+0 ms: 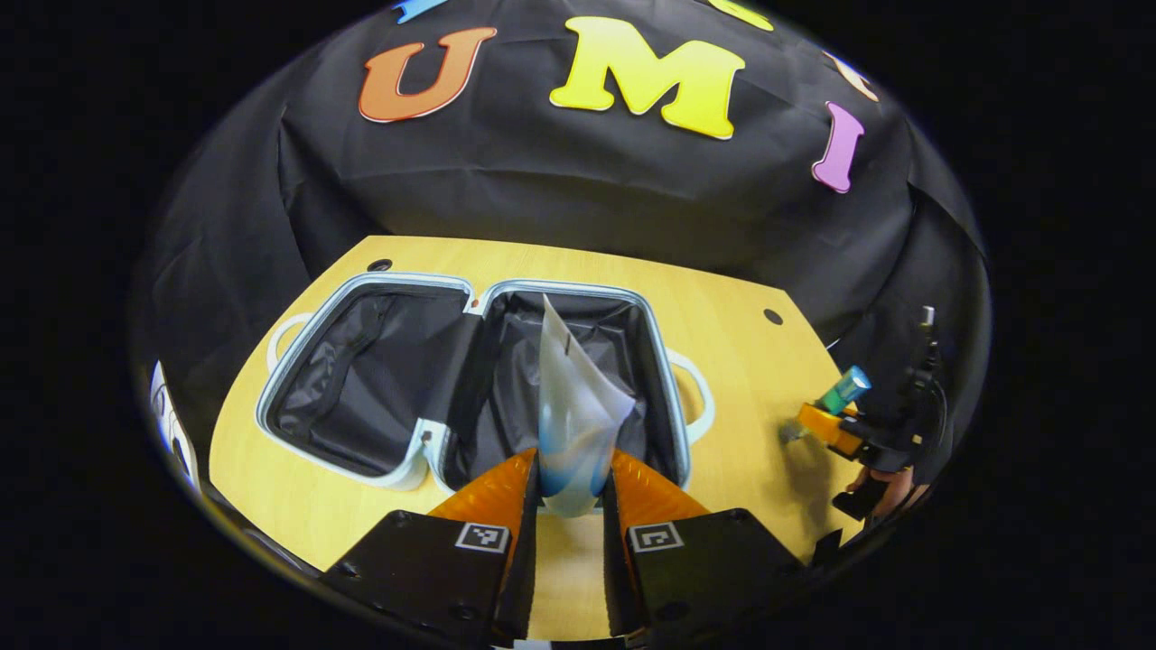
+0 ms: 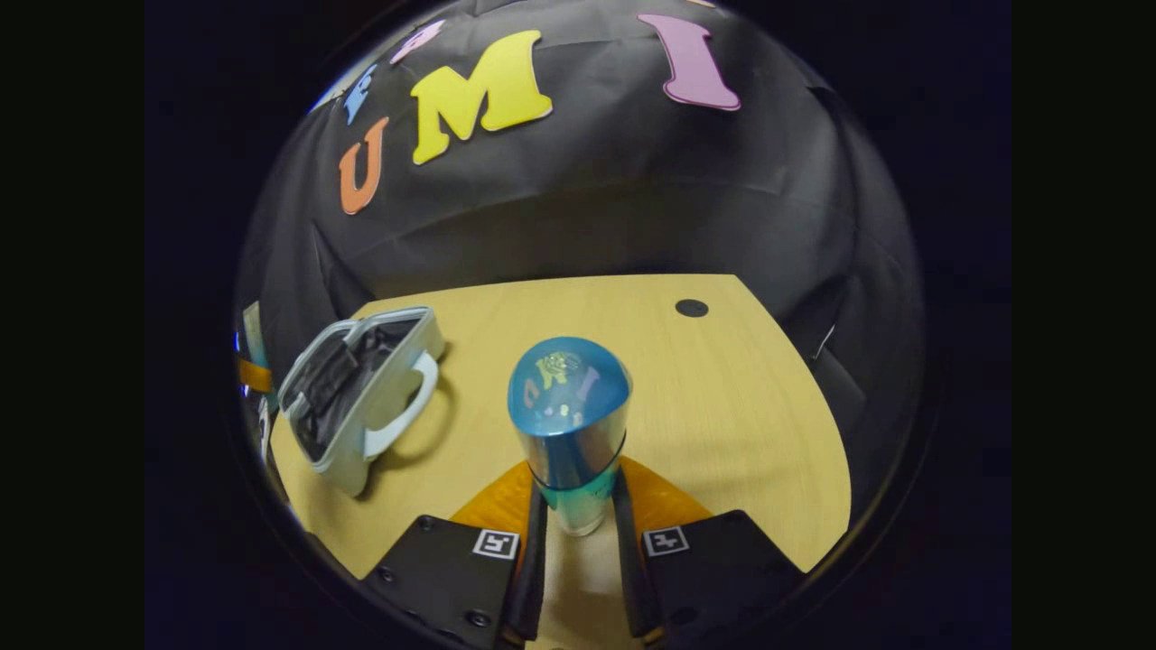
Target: First open the suitcase, pack the skin care products into it, and then close the suitcase.
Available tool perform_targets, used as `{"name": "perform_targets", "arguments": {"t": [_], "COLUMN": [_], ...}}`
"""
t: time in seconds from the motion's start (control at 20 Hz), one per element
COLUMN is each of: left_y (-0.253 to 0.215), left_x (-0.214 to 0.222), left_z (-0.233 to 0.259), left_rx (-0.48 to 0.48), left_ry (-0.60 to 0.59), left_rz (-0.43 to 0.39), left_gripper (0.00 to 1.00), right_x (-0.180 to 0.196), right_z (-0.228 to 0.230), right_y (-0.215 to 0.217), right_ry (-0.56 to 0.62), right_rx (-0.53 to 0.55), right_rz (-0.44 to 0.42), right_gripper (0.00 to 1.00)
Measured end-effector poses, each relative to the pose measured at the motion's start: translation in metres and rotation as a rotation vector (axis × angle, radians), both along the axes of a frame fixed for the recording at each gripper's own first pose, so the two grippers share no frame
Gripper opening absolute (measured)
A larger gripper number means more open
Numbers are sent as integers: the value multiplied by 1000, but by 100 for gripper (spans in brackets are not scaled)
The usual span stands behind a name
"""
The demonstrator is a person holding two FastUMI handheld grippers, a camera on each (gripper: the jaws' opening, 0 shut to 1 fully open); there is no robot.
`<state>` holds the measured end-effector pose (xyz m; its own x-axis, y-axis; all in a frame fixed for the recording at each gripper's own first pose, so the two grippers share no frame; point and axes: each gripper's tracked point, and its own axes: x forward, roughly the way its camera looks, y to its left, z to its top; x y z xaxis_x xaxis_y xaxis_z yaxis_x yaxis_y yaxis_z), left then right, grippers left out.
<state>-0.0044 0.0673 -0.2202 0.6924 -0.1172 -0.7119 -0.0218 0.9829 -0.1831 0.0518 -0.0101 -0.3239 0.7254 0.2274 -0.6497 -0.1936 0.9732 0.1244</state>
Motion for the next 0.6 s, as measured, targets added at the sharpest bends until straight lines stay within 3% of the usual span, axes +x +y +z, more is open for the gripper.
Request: {"name": "perform_targets", "arguments": {"t": [0.2,0.35,0.6], "left_y": [13,10,14], "left_x": [25,30,36], "left_z": [-23,-56,-111], "left_rx": [-40,-95,-104], "left_ry": [116,270,523], "left_rz": [-62,-118,-174], "left_gripper": [34,34,34], "right_x": [-35,-59,-84], "right_z": [46,77,117], "right_y": [13,17,9], "right_ry": [19,20,-1], "right_rx": [83,125,147], "right_rz": [44,52,35], "right_gripper": [33,31,33]}}
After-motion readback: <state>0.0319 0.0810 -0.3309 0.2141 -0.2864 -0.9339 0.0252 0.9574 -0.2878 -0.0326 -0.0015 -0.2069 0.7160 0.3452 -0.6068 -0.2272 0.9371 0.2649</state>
